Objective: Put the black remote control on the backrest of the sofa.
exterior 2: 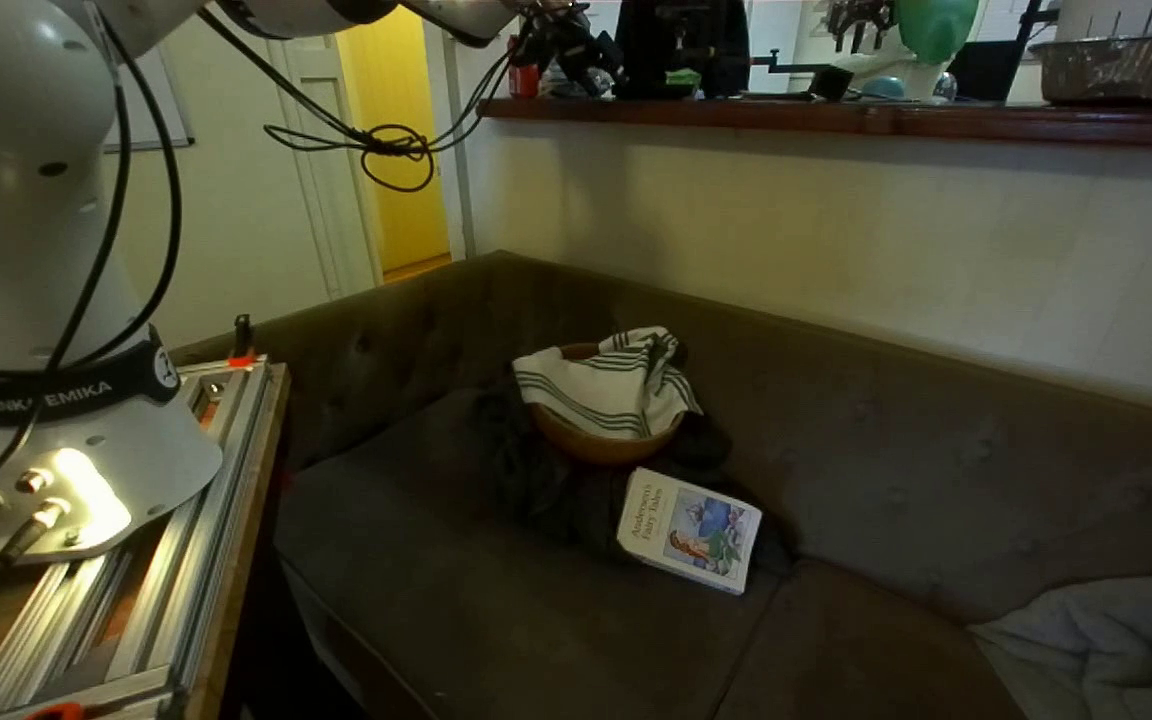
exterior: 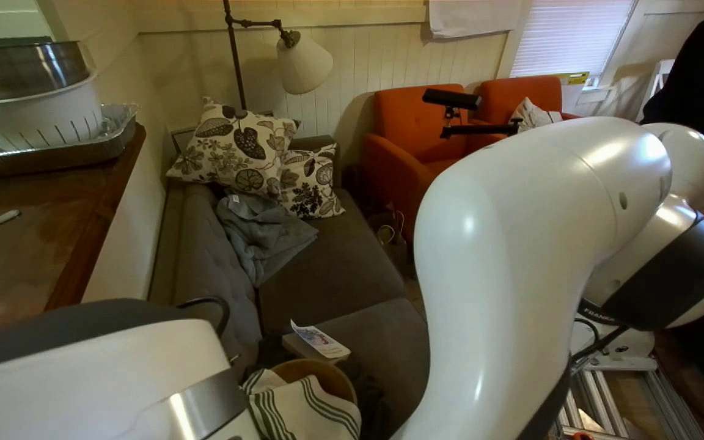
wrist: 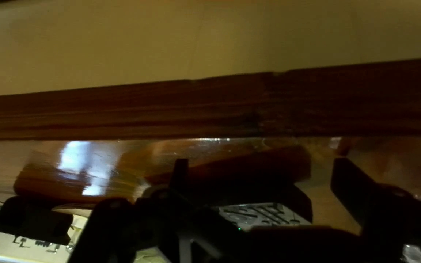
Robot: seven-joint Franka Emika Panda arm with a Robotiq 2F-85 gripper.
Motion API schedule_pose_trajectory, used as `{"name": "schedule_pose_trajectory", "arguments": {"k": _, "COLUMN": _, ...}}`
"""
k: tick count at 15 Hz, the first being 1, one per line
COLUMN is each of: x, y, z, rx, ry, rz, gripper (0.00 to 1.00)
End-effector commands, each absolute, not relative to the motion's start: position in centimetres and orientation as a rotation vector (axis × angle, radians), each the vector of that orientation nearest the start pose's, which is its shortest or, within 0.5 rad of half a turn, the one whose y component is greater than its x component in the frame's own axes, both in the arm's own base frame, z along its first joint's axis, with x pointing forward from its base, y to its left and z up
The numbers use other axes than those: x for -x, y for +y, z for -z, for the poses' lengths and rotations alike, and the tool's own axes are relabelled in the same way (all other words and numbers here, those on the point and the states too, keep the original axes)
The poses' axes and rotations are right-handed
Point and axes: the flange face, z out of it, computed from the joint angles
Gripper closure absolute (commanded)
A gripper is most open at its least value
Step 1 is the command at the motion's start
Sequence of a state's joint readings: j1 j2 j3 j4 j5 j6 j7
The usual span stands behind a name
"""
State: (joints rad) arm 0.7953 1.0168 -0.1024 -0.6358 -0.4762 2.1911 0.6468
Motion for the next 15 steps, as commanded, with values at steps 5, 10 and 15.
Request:
{"name": "schedule_pose_trajectory", "arguments": {"k": 5, "x": -62.2, "y": 55.9, "z": -45.2, "rx": 2.902, "ry": -0.397, "rz": 1.26, "gripper": 0.0}}
{"name": "schedule_pose_trajectory", "arguments": {"k": 10, "x": -62.3, "y": 55.6, "z": -45.2, "rx": 2.908, "ry": -0.376, "rz": 1.246, "gripper": 0.0}}
{"name": "schedule_pose_trajectory", "arguments": {"k": 15, "x": -63.0, "y": 55.4, "z": -45.0, "rx": 2.861, "ry": -0.331, "rz": 1.353, "gripper": 0.0}}
